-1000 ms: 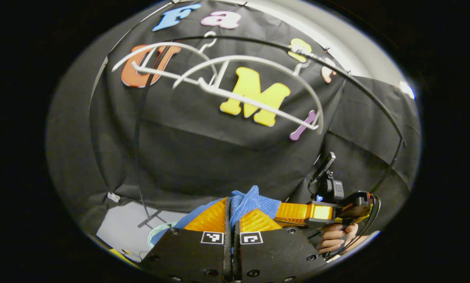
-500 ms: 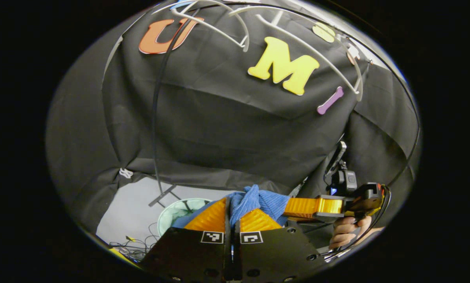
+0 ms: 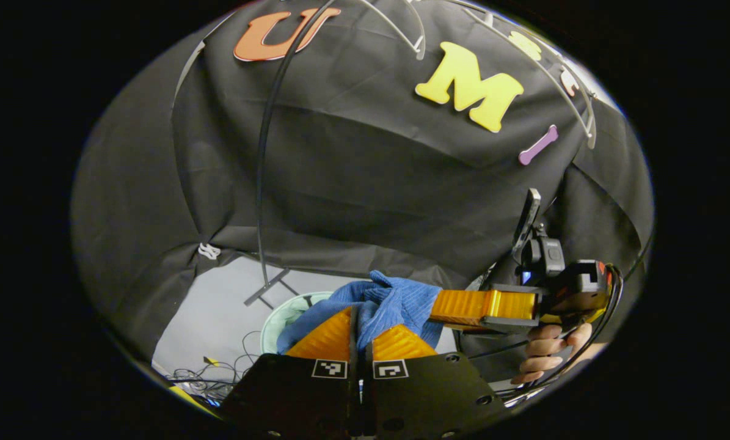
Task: Grasp the clothes on the hanger with both hands and then place them into the laundry hamper below.
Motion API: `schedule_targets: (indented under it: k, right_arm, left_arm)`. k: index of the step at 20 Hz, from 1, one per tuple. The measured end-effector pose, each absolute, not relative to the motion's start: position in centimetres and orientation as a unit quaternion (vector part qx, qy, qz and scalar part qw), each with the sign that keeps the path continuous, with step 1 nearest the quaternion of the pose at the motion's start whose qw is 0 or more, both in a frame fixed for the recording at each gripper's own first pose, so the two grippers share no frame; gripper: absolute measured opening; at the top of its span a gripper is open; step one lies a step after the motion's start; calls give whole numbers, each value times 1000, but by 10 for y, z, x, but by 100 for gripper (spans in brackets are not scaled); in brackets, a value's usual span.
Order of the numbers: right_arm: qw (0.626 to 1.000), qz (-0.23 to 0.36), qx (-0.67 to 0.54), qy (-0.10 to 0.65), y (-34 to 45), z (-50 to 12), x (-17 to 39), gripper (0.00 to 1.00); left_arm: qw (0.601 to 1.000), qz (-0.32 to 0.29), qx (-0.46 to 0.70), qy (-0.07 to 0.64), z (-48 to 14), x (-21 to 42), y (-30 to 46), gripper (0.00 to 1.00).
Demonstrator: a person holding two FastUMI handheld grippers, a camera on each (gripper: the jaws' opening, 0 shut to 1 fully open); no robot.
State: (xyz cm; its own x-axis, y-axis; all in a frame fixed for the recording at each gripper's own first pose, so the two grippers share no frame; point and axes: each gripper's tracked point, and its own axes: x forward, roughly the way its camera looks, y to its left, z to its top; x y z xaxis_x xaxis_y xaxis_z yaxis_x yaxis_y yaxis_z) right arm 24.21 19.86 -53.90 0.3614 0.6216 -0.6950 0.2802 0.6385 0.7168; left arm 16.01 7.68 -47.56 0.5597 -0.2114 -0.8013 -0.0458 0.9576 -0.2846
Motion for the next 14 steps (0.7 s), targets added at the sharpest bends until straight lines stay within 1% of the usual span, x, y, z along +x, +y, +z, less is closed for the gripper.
schedule_targets:
  k: [3,5,6,7,9,10,11,12,13,14]
  right_arm:
    - [724,84,351,587,178,-581,237,7]
    - [720,64,316,615,163,-603,226,12]
    - [718,58,302,624,156,-607,221,8]
    - [717,54,291,631,149,-609,217,16]
    - [712,47,258,651,139,-604,208,19]
    - [709,46,239,662,129,-607,200,24]
    - [709,49,226,666,122,-606,196,27]
    - [709,53,218,668,118,-607,194,36]
    - [712,56,211,667,113,-605,193,41]
    - [715,57,202,667,110,-606,192,60]
  left_arm:
    - [859,-47,-134,492,-501,153,75,1]
    - [848,-46,-129,512,-524,146,74,1]
    - [842,-46,-127,522,-532,143,71,1]
    - [838,-45,-122,529,-540,142,71,1]
    - [827,-33,-112,551,-556,135,77,1]
    - [819,-24,-106,564,-567,128,79,1]
    - [807,-11,-102,581,-573,121,84,1]
    - [794,-2,-104,599,-580,111,83,2]
    - [782,0,-112,613,-582,107,80,3]
    - [775,-1,-125,619,-583,107,74,7]
